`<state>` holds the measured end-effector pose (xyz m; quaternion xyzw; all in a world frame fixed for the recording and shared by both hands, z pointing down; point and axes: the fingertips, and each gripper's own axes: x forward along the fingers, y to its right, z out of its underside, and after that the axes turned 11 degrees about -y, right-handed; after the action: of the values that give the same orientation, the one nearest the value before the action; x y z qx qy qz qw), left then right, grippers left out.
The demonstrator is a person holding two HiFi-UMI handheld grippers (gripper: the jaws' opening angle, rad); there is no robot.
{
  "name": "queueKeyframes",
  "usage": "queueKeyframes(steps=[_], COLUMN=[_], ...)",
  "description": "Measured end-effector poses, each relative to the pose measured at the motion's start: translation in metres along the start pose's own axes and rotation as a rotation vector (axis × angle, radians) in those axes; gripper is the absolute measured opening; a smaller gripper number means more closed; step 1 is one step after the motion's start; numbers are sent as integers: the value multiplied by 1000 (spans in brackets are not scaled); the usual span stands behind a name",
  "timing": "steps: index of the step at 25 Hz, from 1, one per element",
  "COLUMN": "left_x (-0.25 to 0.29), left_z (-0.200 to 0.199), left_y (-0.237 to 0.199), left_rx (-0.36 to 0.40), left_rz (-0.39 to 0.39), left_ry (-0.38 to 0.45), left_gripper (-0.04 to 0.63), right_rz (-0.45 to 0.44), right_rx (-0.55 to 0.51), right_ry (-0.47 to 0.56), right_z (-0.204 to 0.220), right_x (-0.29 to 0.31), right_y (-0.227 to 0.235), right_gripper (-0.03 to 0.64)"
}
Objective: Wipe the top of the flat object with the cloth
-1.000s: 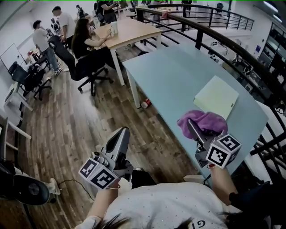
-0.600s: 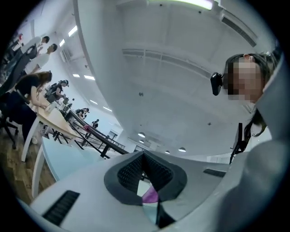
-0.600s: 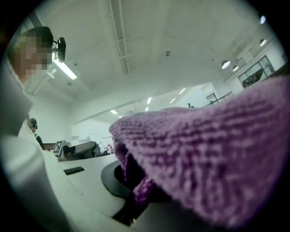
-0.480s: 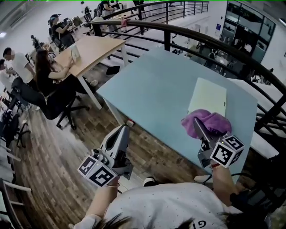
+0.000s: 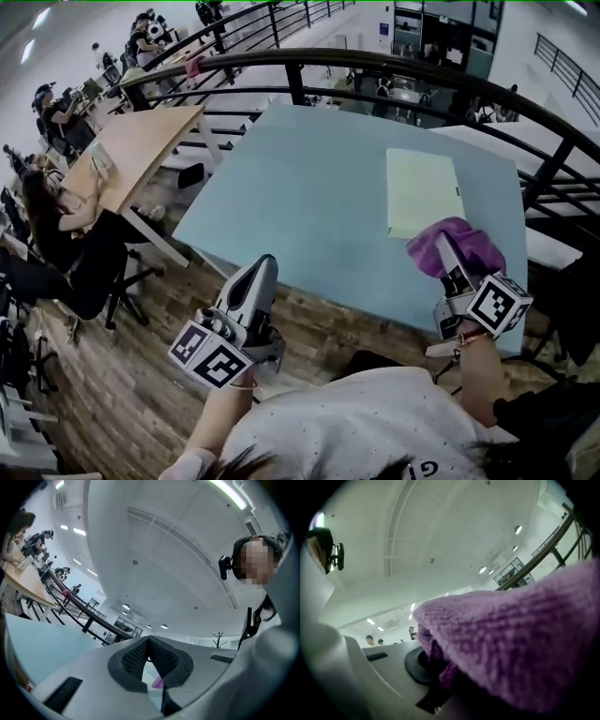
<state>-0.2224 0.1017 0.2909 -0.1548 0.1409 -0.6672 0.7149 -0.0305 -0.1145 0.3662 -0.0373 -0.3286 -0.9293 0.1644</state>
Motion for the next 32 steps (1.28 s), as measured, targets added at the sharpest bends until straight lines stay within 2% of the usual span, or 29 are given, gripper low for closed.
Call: queueKeyframes(steps=[5,14,16,19,21,22,25,26,28,32], left_x=[45,142,132,103,100,105,142,159,195,261], left_z=[2,-13,-29,-94,-129,-130,-76,-52,-5,73], left_y=[-15,-47,-40,19,53,58,39,31,21,10], left_rx=[23,106,112,69,69,76,58,33,-21,-95], left_rz=[35,112,146,246,292,309,343,347,342,291], left_ry=[-52,-171,-198,-247,-286,-304,-362,-396,-491,-667], left_gripper=[0,2,3,7,125,141,168,212,267,270], right_rz=[73,196,214,265,268,249,195,195,222,282], right_rx=[-17,-254,-290,-372,-432,-456,-512,-532,-573,-593], right_ry=[65,-7,-8,-43,-82,-95,-101,-98,-94,-128], right_z=[-29,-77,-81,-122,-152,-155,-130,-123,-120,-134], right_x=[-1,60,53,9,-1,6,49,64,90,131], right_y=[23,42,10,-86,-133,-141,-118,-103,-71,-13], right_gripper=[30,31,31,31,31,31,31,31,31,31])
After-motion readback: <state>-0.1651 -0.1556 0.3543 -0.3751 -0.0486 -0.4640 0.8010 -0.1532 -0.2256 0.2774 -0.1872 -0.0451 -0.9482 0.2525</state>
